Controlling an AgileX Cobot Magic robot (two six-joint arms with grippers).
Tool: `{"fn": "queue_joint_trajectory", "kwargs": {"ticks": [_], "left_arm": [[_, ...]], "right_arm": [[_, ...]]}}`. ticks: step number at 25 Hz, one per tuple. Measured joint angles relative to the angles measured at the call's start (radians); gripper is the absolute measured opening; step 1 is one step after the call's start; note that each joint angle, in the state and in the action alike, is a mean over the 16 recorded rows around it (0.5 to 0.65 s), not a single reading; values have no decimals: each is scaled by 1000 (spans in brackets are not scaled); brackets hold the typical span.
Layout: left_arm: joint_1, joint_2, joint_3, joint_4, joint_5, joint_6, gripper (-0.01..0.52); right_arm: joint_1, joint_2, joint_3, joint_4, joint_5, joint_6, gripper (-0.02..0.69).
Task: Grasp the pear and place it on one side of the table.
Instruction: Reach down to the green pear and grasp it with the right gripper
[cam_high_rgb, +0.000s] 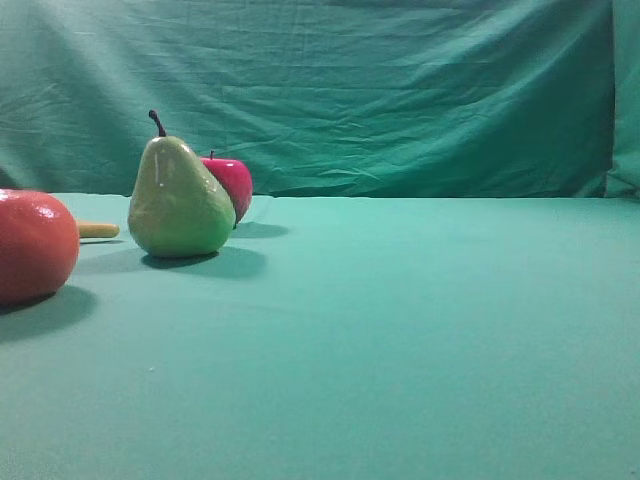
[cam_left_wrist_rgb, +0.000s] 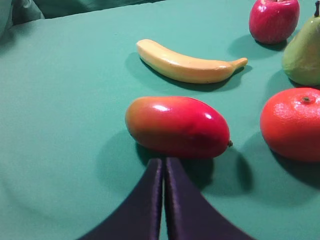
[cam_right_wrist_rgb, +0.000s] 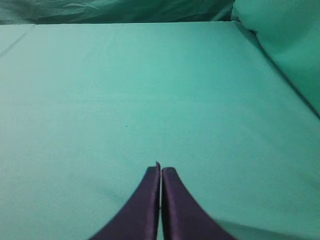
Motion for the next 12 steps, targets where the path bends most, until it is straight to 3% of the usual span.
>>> {"fn": "queue_joint_trajectory", "kwargs": {"ticks": [12], "left_arm": [[0, 0, 0, 0, 0, 0, 0]], "right_arm": [[0, 0, 0, 0, 0, -1, 0]]}}
